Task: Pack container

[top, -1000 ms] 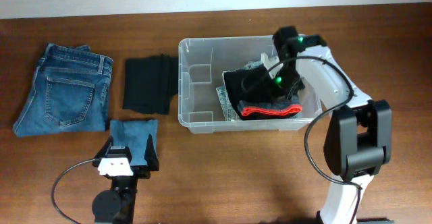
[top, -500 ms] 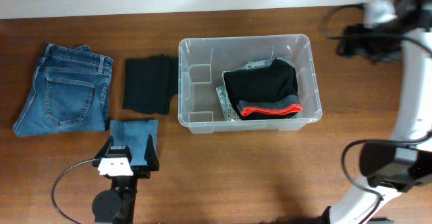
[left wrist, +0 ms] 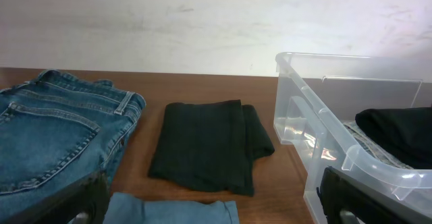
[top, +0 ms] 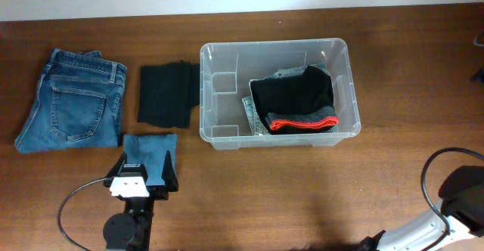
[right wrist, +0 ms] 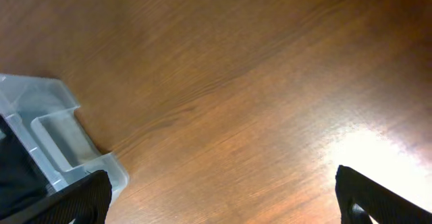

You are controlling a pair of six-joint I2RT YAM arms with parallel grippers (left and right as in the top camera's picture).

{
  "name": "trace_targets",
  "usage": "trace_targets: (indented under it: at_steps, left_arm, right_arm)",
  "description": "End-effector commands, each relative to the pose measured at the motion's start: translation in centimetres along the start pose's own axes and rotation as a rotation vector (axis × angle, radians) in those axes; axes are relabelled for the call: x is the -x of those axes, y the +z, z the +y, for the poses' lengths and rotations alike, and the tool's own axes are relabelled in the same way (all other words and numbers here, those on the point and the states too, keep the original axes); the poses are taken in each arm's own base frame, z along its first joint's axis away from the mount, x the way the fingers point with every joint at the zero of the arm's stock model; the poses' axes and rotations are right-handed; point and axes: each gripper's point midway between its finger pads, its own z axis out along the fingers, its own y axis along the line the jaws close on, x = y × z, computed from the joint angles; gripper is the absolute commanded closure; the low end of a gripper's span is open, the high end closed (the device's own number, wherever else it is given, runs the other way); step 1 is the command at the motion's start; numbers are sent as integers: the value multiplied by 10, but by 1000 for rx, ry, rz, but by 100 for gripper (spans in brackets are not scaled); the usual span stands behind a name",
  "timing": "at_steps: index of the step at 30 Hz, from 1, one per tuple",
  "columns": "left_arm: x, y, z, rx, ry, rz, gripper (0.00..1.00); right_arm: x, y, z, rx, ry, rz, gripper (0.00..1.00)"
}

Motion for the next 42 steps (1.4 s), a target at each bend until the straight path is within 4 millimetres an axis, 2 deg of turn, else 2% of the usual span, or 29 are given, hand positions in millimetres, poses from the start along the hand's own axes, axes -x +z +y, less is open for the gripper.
trace_targets:
  at_steps: [1, 25, 30, 36, 42]
  left_arm:
    - [0, 0, 1, 1, 16, -2, 1]
    - [0, 0, 0, 0, 15, -1, 1]
    - [-1, 0, -5, -33, 15, 1, 0]
    - [40, -5, -15, -86, 12, -155, 0]
    - [81, -22, -24, -125, 10, -167, 1]
  right_arm:
    - [-1, -2, -13, -11, 34, -3, 2]
    - [-1, -2, -13, -12, 35, -2, 2]
    - [-1, -2, -13, -12, 35, -2, 2]
    - [-1, -2, -13, -12, 35, -2, 2]
    - [-1, -2, -13, -12, 35, -2, 2]
